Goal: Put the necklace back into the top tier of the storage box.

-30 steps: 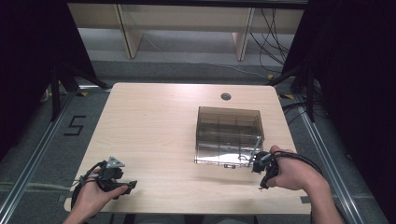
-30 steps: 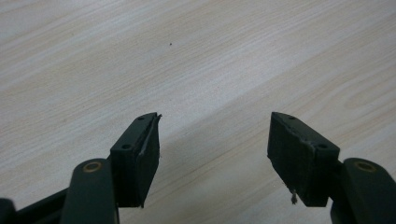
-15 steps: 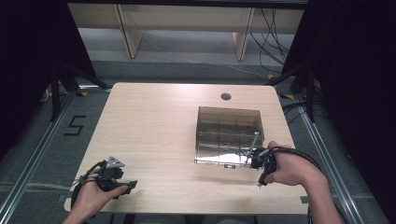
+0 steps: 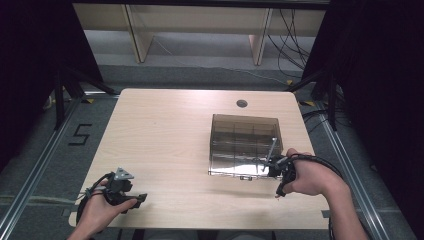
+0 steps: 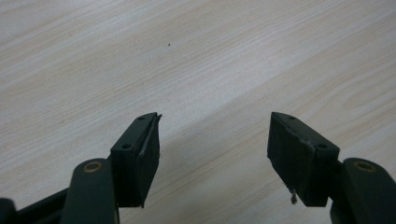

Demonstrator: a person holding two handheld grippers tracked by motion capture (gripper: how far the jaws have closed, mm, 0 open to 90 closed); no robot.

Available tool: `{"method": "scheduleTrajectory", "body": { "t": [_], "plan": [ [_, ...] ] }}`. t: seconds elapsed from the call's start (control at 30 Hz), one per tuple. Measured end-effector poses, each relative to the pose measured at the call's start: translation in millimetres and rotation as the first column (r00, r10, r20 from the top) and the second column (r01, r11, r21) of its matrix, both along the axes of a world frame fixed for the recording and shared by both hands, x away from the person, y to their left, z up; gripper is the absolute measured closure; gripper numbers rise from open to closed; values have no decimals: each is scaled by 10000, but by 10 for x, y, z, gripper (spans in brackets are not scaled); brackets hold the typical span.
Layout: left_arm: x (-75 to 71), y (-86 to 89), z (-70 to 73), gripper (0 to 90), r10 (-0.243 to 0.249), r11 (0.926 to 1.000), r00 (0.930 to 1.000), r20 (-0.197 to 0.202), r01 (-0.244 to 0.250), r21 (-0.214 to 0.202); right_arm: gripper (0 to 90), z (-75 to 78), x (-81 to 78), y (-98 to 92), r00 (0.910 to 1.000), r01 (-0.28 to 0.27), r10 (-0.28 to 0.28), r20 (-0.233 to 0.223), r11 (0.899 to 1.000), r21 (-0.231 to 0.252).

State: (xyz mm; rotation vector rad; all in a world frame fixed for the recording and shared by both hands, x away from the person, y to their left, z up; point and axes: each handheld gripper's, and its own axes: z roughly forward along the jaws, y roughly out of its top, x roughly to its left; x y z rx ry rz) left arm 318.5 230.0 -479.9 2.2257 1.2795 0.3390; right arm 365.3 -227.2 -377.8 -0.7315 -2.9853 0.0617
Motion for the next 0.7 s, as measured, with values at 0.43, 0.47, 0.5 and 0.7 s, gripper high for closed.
{"method": "scheduleTrajectory", "body": {
  "t": [0.43,0.47,0.5,0.7],
  "plan": [
    [-2,0,3,342,19,10000,10000,88,-19,-61,870,95,59,25,9998,121,-121,153,9999,-5],
    [-2,0,3,342,19,10000,10000,88,-19,-61,870,96,73,23,9999,-2,2,122,10000,21],
    [-2,0,6,342,16,10000,10000,57,-16,-57,870,102,76,25,9999,-16,16,104,10000,20],
    [-3,-1,7,342,-7,10000,10000,48,7,-48,870,140,80,42,9998,89,-90,196,9999,56]
  ]
}}
